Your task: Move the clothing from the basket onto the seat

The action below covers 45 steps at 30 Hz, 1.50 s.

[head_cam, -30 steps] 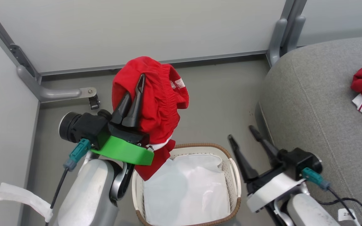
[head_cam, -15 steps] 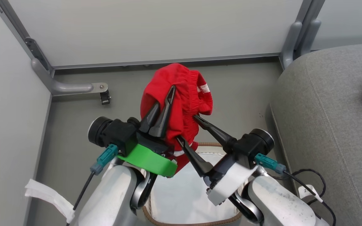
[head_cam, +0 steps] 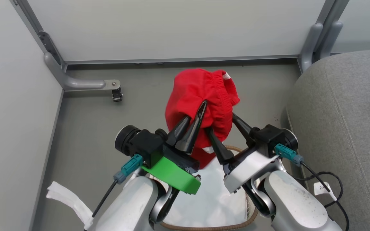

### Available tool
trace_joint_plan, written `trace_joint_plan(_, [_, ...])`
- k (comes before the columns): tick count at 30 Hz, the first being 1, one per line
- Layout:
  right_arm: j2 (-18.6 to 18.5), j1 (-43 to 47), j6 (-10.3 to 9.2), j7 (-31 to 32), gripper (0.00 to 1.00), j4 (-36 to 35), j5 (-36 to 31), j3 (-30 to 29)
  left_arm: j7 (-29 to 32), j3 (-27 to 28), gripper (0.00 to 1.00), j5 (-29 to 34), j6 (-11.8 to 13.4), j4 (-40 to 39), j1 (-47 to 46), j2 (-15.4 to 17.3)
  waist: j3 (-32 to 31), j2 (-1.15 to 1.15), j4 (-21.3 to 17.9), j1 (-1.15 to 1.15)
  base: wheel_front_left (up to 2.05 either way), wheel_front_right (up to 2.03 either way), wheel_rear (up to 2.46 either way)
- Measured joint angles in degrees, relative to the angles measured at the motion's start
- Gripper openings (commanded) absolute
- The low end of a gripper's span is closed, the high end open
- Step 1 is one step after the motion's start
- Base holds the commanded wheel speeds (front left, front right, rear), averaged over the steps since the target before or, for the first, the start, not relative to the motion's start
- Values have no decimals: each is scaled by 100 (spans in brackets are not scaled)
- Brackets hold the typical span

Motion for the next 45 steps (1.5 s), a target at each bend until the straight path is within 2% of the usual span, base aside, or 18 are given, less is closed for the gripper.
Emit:
trace_joint_plan(12, [15,-219,0,-1,100,175,223,333,0,-385,0,-157,0,-109,-175,-4,68,0,102,0,0,0,0])
trace_joint_plan(13, [15,-253,0,0,88,219,245,404,0,-428,0,-180,0,-108,-189,-4,71,0,124,0,0,0,0])
trace_joint_plan(14, [20,-278,0,-1,38,260,289,449,0,-464,0,-191,0,-102,-192,-5,73,0,148,0,0,0,0])
trace_joint_plan(15, [19,-302,0,-1,0,280,334,476,0,-475,0,-204,0,-93,-193,-5,75,0,165,0,0,0,0])
trace_joint_plan(22, [22,-349,0,0,0,247,469,433,-1,-344,0,-205,0,-34,-194,-4,91,0,207,0,0,0,0])
trace_joint_plan(23, [19,-342,0,0,0,224,416,392,-1,-304,32,-165,1,-25,-192,-3,95,0,184,0,0,0,0])
trace_joint_plan(24, [20,-328,0,0,0,205,345,350,-2,-281,98,-130,1,26,-185,-7,98,0,153,0,0,0,0])
trace_joint_plan(32, [-77,-67,0,0,0,-197,18,48,-1,97,100,164,31,286,-43,-8,134,0,-347,0,0,0,0])
trace_joint_plan(45, [-642,242,1,0,0,-849,2,-377,-1,374,100,357,4,516,83,-19,304,0,-1831,0,0,0,0])
